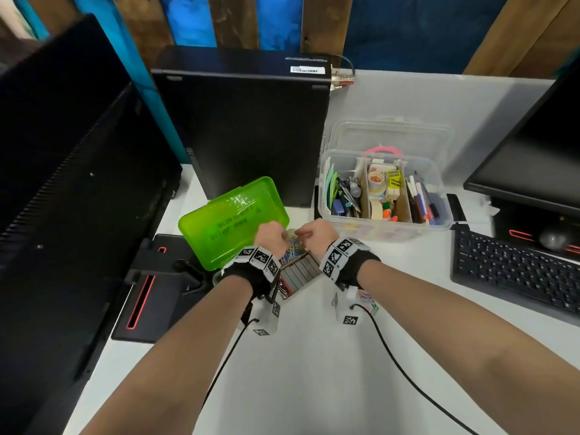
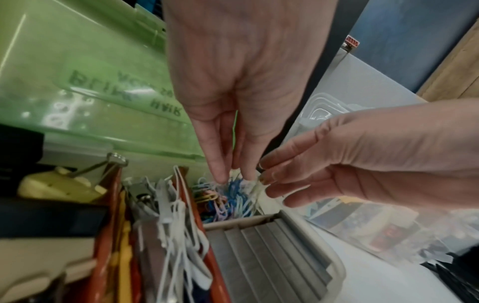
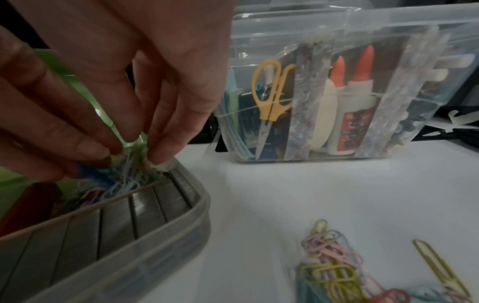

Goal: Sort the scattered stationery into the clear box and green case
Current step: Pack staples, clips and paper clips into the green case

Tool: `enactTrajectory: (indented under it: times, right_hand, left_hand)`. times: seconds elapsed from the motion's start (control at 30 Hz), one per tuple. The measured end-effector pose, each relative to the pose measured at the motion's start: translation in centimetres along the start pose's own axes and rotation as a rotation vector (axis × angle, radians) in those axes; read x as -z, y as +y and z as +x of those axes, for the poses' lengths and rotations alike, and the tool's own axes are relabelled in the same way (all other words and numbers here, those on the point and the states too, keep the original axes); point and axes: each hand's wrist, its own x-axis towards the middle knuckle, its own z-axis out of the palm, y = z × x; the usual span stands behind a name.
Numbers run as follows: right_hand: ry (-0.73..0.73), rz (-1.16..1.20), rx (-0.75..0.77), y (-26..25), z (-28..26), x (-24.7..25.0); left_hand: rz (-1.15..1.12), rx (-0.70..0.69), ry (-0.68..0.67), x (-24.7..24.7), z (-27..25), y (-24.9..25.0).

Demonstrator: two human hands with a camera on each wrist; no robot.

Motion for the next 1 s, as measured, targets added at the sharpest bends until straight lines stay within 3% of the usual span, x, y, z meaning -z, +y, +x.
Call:
enactTrajectory:
  times: [0.23,0.33,0.43,0.53,0.67,0.8,1.0]
  right_hand:
    - [0.003,0.095,0.041,-0.1,-2.1,1.3]
    - [-0.015,0.145,0.003,1.5,-3.9,2.6]
    - [0.021,0.193,-0.147,4.9,-6.0,3.6]
    - [0.065,0.064,-0.237,8.8,-7.6,4.5]
    - [-0.008,-0.168,-0.346,12.5,-10.5,5.3]
    - [-0.034,-0.155,-0.487,13.5,-12.6,4.5]
    - [0.008,-0.064,-0.314,11.9,-11.7,2.0]
  left_hand:
    - [0.181,-0.106,0.143,0.1,-2.4,1.5]
    - [0.209,-0.221,0.206,-0.8,-4.1,2.8]
    - [0.183,-0.366,0.098,-3.5,-6.0,4.5]
    - [0.234,-0.47,-0.067,-6.5,-7.2,5.9]
    - [0.343,-0.386,-0.145,-8.8,-8.0,6.8]
    - [0.261,-0.266,-0.203,-10.3,-7.8,6.9]
    - [0.021,-0.296,-0.157,-10.8,-6.9,7.3]
